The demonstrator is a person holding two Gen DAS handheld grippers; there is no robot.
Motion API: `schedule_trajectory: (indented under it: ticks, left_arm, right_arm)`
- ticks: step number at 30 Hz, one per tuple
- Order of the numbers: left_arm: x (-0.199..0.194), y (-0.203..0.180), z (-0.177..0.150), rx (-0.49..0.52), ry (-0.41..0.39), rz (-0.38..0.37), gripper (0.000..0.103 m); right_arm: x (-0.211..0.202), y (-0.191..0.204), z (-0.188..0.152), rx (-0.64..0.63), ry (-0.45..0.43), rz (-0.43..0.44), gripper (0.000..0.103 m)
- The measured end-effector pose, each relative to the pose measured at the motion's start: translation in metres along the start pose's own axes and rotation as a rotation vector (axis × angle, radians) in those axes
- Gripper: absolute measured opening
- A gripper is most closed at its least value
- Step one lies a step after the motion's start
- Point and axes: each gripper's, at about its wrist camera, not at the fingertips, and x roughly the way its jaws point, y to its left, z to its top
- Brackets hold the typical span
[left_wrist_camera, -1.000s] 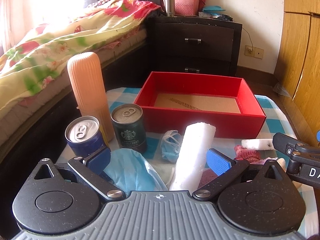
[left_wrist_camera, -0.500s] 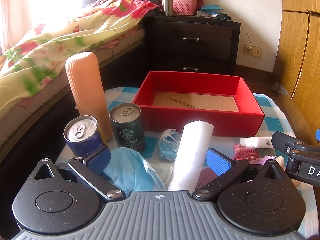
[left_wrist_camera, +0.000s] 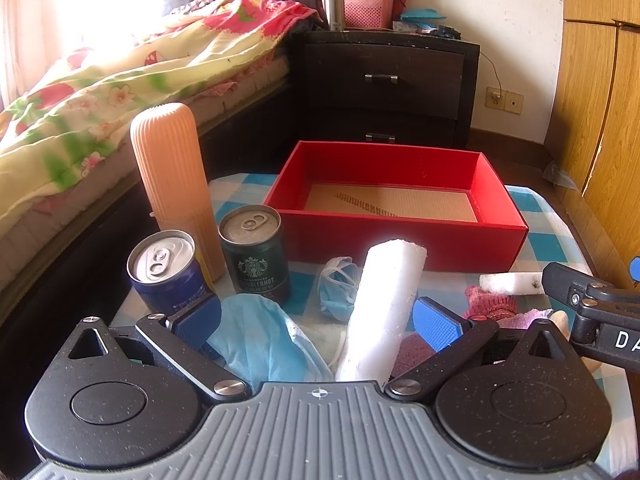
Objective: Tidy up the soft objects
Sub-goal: 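Move the left gripper toward the pink pig plush in the pile, then grasp the pink pig plush with the left gripper and lift it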
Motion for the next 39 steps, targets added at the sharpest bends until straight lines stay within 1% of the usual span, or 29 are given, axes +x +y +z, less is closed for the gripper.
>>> schedule_trajectory:
  ticks: [9, 13, 15, 17, 22, 26, 30, 32, 35, 39]
  left_arm:
    - [-0.005, -0.001, -0.002, 0.010, 0.004, -0.021, 0.098]
    - [-0.012, -0.001, -0.008, 0.028, 0.015, -0.064, 0.098]
    - [-0.016, 0.000, -0.015, 0.045, 0.029, -0.103, 0.098]
    - [-0.020, 0.000, -0.023, 0.065, 0.036, -0.123, 0.098]
    - [-0.026, -0.012, -0.044, 0.145, 0.055, -0.163, 0.097]
    - [-0.025, -0.026, -0.051, 0.216, 0.062, -0.183, 0.097]
    - [-0.019, -0.043, -0.057, 0.306, 0.113, -0.292, 0.097]
    - [-0.014, -0.054, -0.063, 0.378, 0.137, -0.329, 0.097]
    - [-0.008, -0.066, -0.070, 0.464, 0.131, -0.308, 0.097]
    - [0.003, -0.069, -0.069, 0.469, 0.147, -0.313, 0.097]
  right_arm:
    - [0.000, -0.002, -0.001, 0.004, 0.000, -0.005, 0.085]
    - [-0.004, -0.005, -0.001, 0.008, -0.007, -0.010, 0.085]
    - [-0.007, -0.009, -0.001, 0.018, -0.011, -0.013, 0.085]
    - [-0.011, -0.012, -0.002, 0.025, -0.013, -0.017, 0.085]
    - [-0.016, -0.021, -0.005, 0.042, -0.002, -0.022, 0.085]
    - [-0.020, -0.020, -0.006, 0.033, 0.001, -0.011, 0.085]
    - [-0.019, -0.017, -0.009, -0.002, 0.019, -0.008, 0.085]
    - [-0.016, -0.019, -0.010, 0.000, 0.037, 0.001, 0.085]
    - [-0.014, -0.025, -0.010, 0.020, 0.053, 0.011, 0.085]
    - [-0.013, -0.031, -0.008, 0.043, 0.067, 0.030, 0.085]
